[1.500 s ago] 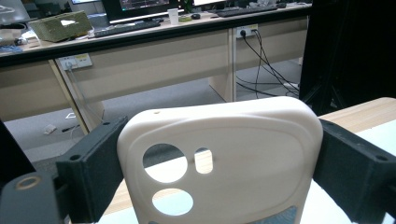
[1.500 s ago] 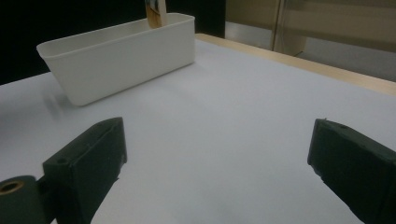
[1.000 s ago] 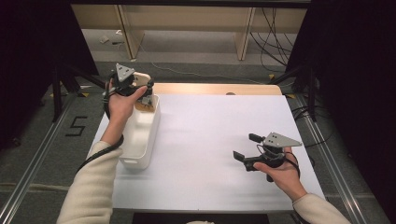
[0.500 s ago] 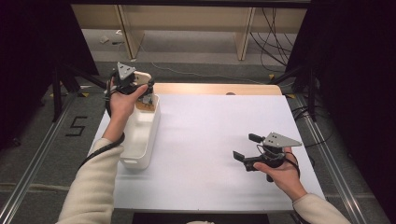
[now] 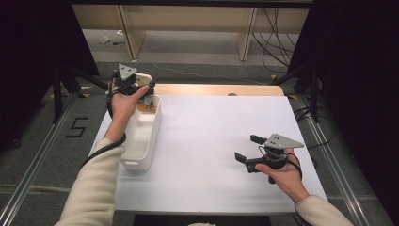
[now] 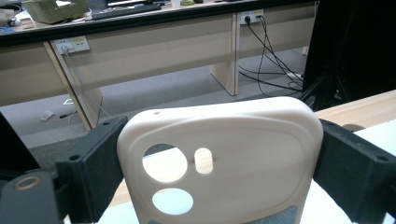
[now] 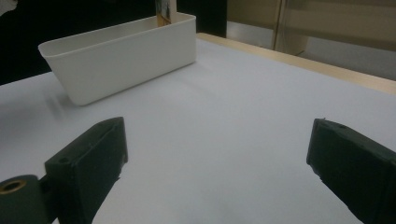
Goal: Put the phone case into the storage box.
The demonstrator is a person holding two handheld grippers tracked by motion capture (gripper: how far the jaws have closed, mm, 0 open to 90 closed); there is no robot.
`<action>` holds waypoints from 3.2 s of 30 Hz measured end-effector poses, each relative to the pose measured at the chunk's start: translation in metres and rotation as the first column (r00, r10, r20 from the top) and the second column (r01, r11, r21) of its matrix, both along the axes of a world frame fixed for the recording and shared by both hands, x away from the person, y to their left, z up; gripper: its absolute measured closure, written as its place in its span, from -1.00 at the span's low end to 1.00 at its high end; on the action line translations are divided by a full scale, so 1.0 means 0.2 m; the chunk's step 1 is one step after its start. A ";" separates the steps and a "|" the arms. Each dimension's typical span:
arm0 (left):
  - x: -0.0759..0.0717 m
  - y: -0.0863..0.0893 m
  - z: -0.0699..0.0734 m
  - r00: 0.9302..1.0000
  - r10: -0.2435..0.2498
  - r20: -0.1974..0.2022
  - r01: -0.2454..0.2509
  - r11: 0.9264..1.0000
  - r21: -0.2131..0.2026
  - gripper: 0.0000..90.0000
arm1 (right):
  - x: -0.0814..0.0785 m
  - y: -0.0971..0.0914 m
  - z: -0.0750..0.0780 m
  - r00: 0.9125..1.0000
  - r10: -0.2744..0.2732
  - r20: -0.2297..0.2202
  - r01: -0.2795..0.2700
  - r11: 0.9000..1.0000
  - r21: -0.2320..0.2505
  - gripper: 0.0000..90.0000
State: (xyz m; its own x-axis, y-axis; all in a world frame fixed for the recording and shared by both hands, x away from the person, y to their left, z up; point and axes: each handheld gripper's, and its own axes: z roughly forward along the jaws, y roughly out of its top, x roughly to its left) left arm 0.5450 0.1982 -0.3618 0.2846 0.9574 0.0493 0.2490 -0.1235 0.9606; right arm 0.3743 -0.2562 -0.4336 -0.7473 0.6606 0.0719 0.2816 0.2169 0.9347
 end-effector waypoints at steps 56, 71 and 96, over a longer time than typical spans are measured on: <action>0.10 0.00 -0.12 0.997 0.016 -0.075 -0.015 1.000 0.017 -0.79 | 0.00 0.00 0.00 1.000 0.004 -0.009 -0.004 1.000 -0.003 -0.85; 0.11 0.00 -0.14 0.996 0.008 -0.086 -0.006 1.000 0.021 -0.80 | 0.00 0.00 -0.01 1.000 0.008 -0.008 -0.008 1.000 -0.003 -0.84; 0.16 -0.01 -0.20 0.992 0.025 -0.127 -0.023 1.000 0.021 -0.80 | 0.00 0.00 -0.01 1.000 0.007 -0.009 -0.007 1.000 -0.005 -0.84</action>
State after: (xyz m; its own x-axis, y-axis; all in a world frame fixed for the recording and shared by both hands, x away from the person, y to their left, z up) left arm 0.5760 0.1968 -0.4020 0.2668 0.9632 0.0334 0.3718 -0.1348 0.9185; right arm 0.3749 -0.2556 -0.4350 -0.7514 0.6556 0.0752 0.2881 0.2235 0.9312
